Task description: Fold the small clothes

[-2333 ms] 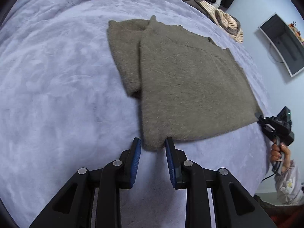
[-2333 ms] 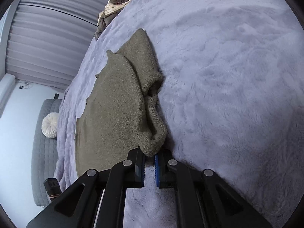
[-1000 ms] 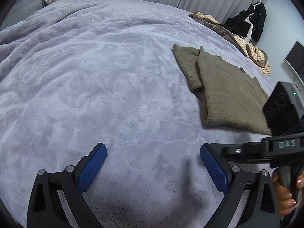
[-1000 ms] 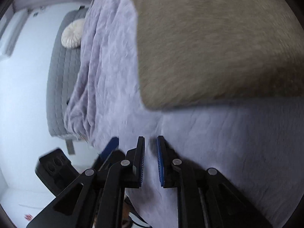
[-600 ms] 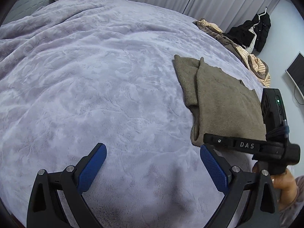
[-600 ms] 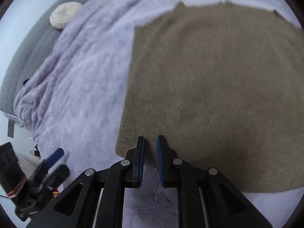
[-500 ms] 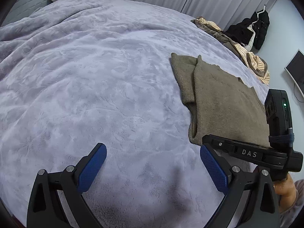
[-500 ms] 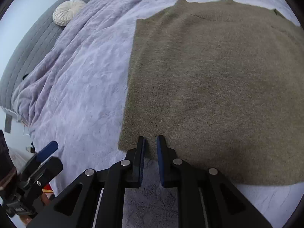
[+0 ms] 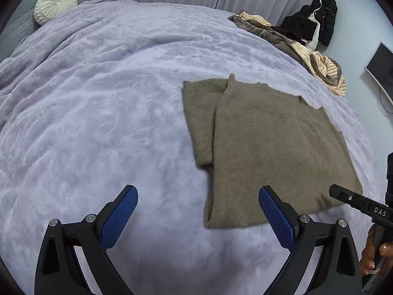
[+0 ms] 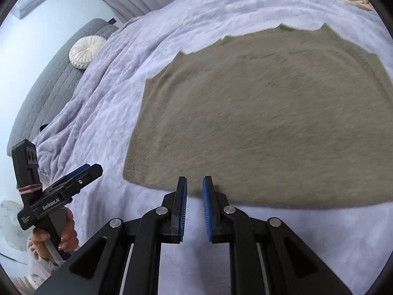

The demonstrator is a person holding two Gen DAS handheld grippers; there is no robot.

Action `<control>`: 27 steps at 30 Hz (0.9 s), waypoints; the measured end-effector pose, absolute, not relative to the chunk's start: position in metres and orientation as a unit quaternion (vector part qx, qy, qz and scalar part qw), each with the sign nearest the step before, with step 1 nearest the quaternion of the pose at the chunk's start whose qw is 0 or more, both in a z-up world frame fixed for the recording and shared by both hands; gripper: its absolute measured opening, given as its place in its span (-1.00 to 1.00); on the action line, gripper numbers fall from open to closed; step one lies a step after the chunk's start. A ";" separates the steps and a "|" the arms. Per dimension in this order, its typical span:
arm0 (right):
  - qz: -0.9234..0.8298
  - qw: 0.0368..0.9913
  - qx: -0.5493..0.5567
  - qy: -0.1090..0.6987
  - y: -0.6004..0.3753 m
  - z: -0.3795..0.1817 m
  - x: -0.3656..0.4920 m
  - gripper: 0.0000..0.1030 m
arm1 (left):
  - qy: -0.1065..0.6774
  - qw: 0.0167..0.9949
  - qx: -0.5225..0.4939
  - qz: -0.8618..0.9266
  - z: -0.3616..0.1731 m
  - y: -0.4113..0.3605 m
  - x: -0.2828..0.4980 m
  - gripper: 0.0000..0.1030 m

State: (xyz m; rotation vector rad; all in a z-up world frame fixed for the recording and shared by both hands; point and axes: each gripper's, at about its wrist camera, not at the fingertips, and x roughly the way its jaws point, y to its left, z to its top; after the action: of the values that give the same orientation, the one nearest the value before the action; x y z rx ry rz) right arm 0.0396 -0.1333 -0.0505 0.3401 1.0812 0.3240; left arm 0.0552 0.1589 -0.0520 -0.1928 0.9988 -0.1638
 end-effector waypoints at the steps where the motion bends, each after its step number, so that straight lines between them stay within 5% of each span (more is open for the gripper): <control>1: 0.138 0.835 0.163 0.507 -0.147 -0.047 0.044 -0.69 | 0.471 0.872 -0.098 -0.088 -0.048 0.153 0.066 0.92; 4: 0.091 0.842 0.189 0.496 -0.195 -0.041 0.064 -0.69 | 0.451 0.880 -0.103 -0.110 -0.037 0.133 0.101 0.82; 8: 0.052 0.846 0.221 0.482 -0.252 -0.040 0.089 -0.69 | 0.475 0.860 -0.113 -0.148 -0.045 0.105 0.154 0.09; 9: 0.046 0.846 0.228 0.480 -0.263 -0.040 0.096 -0.69 | 0.483 0.854 -0.119 -0.154 -0.051 0.099 0.166 0.03; 16: 0.012 0.838 0.217 0.500 -0.293 -0.068 0.139 -0.69 | 0.524 0.834 -0.123 -0.121 -0.109 0.093 0.204 0.02; 17: 0.008 0.836 0.218 0.503 -0.298 -0.076 0.141 -0.90 | 0.518 0.836 -0.131 -0.127 -0.110 0.096 0.202 0.02; 19: 0.014 0.834 0.248 0.493 -0.309 -0.087 0.138 -1.00 | 0.516 0.837 -0.127 -0.133 -0.109 0.098 0.200 0.02; 27: -0.010 0.831 0.287 0.476 -0.325 -0.073 0.117 -0.93 | 0.517 0.846 -0.095 -0.092 -0.089 0.101 0.188 0.04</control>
State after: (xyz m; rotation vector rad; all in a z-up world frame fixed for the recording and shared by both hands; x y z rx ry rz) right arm 0.1167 -0.3249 -0.0732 0.6094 1.0086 -0.0218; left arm 0.1882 0.1015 -0.0891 -0.1996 1.0906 -0.1930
